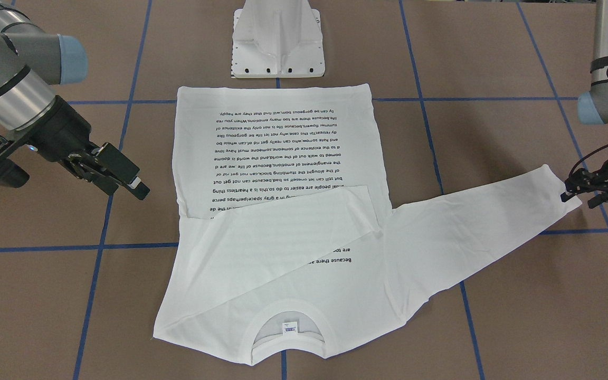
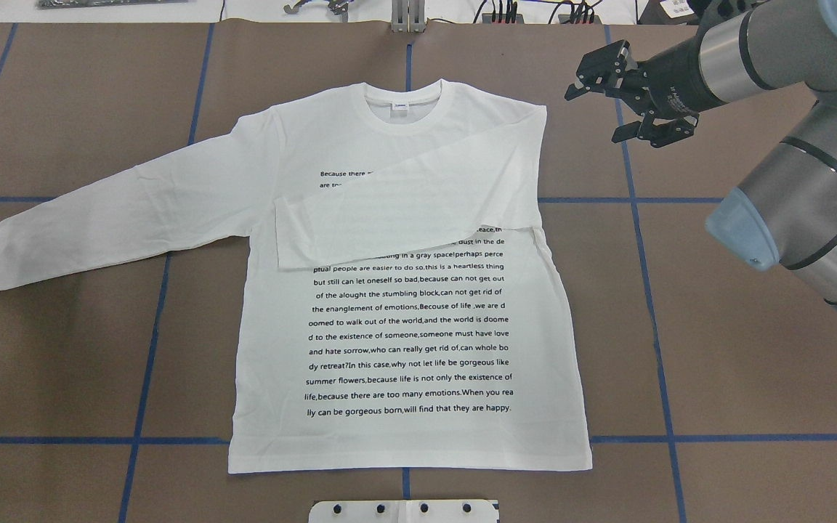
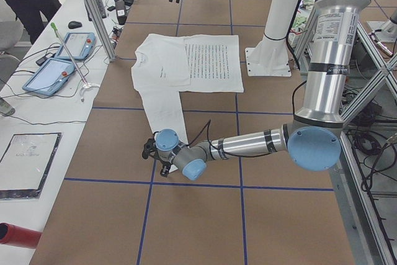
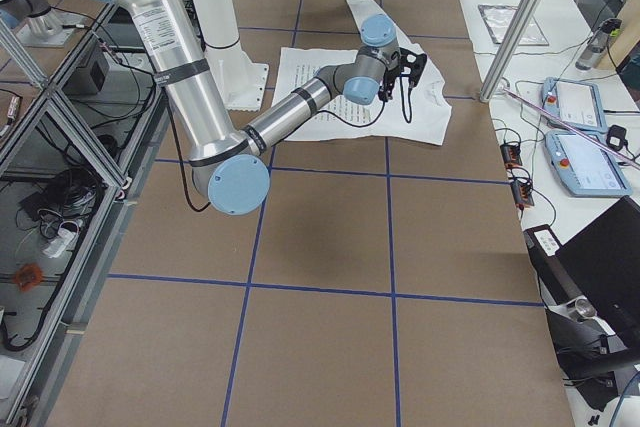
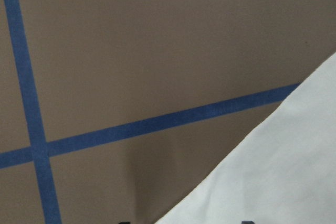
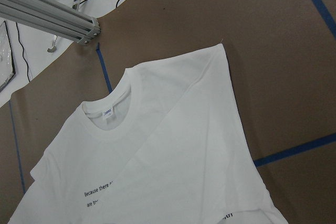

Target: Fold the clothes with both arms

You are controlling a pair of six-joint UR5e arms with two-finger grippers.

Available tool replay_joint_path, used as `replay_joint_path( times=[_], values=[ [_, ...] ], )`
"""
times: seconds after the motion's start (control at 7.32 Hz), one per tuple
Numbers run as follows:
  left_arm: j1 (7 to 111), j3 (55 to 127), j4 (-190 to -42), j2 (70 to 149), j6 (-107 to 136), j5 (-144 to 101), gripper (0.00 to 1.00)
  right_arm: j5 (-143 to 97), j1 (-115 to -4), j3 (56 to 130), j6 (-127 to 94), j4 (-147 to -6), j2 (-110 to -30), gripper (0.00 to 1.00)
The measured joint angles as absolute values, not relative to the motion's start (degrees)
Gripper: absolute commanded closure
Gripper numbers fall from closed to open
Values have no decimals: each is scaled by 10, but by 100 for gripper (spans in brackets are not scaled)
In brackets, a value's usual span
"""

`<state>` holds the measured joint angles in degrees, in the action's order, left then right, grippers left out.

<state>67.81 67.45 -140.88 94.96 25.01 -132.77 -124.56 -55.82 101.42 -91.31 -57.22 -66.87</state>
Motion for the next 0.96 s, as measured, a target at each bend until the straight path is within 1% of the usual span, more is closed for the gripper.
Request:
replay_joint_path(
  times=[0.55,0.96],
  values=[
    [676,673,-1408,947,250,-1326,28,-1244,-558,1018,-915,-571,-672,3],
    [674,671,-1407,950,250,-1326,29,-1244,-558,1019,-916,-571,-674,3]
  ],
)
